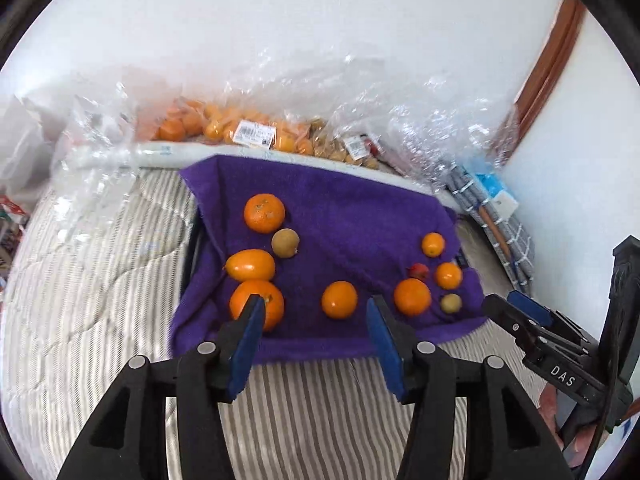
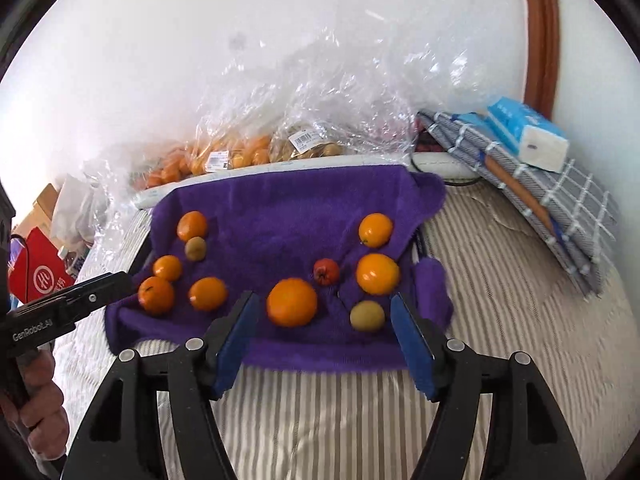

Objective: Organize fruits

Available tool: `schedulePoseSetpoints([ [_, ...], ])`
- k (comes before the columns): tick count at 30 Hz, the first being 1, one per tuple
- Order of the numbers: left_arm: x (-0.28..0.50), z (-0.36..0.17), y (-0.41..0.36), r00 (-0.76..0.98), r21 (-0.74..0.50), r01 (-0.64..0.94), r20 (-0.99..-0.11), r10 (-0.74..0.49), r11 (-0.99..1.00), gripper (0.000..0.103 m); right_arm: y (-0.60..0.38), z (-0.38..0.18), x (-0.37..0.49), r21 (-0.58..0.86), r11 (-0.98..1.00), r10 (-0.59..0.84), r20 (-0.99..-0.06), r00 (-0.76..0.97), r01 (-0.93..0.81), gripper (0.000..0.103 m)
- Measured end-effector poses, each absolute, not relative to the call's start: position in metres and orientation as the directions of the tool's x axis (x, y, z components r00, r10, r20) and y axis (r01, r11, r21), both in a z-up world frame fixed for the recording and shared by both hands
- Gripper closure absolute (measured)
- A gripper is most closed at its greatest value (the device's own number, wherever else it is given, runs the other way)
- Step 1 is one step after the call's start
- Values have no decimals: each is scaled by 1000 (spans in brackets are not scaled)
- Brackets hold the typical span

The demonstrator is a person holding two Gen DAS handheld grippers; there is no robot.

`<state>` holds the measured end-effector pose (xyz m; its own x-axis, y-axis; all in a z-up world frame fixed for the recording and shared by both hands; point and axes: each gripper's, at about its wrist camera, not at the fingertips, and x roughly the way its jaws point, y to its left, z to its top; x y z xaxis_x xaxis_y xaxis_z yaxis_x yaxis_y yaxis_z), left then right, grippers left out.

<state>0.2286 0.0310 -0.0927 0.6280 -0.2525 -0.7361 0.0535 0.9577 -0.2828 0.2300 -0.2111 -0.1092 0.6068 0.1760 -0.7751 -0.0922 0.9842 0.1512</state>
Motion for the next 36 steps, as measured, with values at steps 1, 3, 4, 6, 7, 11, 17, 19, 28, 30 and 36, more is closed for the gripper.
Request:
schedulePoseSetpoints([
  [1,221,-87,31,636,-277,53,-732,-246,959,52,-211,-102,222,141,986,163,-773,613,-83,34],
  [3,205,-76,30,647,-269,47,-725,-235,962,52,-212,-88,205,126,990,142,-768,624,-71,34],
  [4,197,-71,30,652,-266,49,-722,-233,963,50,-211,-83,198,122,990,140,-766,627,-72,33],
  [6,177,-60,28,671,-246,56,-708,-219,968,45,-211,-67,176,103,993,120,-757,642,-64,33],
  [7,165,-55,26,685,-232,57,-699,-207,971,41,-211,-60,164,89,995,102,-747,657,-54,30],
  [11,127,-39,15,706,-179,69,-686,-175,981,30,-214,-38,123,71,997,65,-696,715,-21,12],
  [17,75,-22,4,754,-146,68,-640,-146,987,13,-218,-17,68,42,999,34,-640,768,-9,2],
  [19,63,-20,2,760,-144,64,-635,-142,988,10,-217,-14,55,39,999,37,-630,776,-15,0],
  [28,21,-13,-2,786,-161,59,-601,-145,985,8,-220,-18,15,35,999,17,-644,765,7,0],
  [30,15,-12,-2,789,-167,56,-596,-146,984,8,-220,-19,8,31,999,12,-644,765,10,0],
  [36,4,-13,-3,797,-149,49,-590,-129,988,8,-217,-23,-5,5,1000,-3,-647,762,9,0],
])
